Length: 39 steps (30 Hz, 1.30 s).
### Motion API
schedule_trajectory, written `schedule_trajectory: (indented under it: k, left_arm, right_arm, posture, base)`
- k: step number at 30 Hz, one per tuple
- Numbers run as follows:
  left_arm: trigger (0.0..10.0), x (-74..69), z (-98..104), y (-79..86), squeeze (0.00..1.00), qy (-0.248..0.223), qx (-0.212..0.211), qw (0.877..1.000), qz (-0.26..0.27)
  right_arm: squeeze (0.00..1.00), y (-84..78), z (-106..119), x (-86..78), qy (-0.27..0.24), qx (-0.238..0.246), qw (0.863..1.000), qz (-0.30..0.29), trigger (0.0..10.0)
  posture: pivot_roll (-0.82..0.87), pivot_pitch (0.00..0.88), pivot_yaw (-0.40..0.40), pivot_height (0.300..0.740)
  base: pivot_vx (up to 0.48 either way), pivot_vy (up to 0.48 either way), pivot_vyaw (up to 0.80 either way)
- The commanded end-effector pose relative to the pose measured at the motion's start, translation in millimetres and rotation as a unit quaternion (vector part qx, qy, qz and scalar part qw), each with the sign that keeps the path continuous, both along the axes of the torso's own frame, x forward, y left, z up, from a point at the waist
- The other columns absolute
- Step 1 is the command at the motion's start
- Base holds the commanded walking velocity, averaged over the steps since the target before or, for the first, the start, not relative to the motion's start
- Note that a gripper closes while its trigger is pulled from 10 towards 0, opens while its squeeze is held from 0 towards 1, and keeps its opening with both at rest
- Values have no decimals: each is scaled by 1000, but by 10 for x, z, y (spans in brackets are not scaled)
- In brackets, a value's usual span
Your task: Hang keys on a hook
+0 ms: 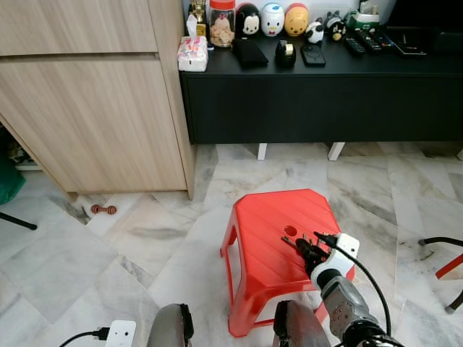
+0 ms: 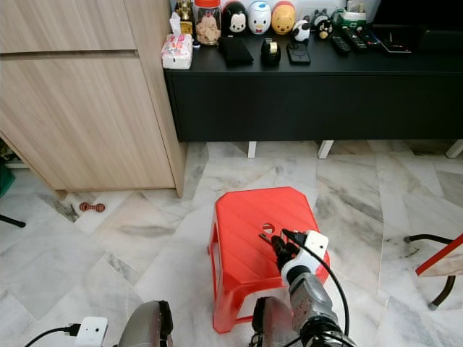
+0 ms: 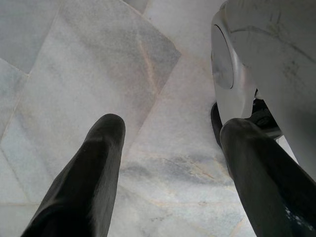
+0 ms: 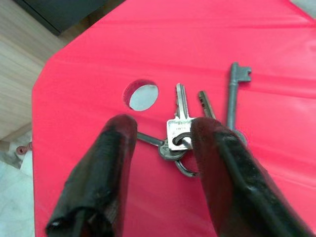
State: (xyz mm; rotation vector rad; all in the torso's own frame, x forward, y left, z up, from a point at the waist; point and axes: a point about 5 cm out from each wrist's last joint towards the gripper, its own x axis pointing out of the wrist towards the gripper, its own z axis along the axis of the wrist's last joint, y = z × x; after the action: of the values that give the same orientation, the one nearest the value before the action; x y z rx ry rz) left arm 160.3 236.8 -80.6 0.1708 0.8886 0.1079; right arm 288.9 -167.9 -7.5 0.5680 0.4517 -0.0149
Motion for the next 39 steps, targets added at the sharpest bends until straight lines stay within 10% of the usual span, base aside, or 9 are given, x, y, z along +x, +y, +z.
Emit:
schedule_trajectory:
  k: [1,13,14,31,39]
  left_arm:
    - [10000,-75,-31,15,0,15,6,1000,-3]
    - [10000,-74,-28,22,0,15,7,1000,-4]
    - [10000,-73,-28,21,0,15,7,1000,-4]
    - [10000,-75,-31,16,0,15,8,1000,-4]
    - [10000,-72,-33,11,0,18,9,1000,-7]
  right_arm:
    - [1000,-61,0,-2,4,-2,1000,-11,10000]
    - [1000,35,-49,-52,9,11,1000,-2,10000]
    - [4,29,-64,-65,14,10,1000,-4,10000]
    - [0,-429,201,122,-15,-138,989,54,10000]
    - [0,-591,272,115,-10,-311,926,213,10000]
  posture:
    - [107,117,-50,596]
    - [107,118,-48,596]
    - [106,118,-48,596]
    - [104,114,-53,596]
    - [94,102,-50,596]
  base:
    - [0,0,0]
    - [0,0,0]
    - [0,0,0]
    - [0,0,0]
    - [0,0,0]
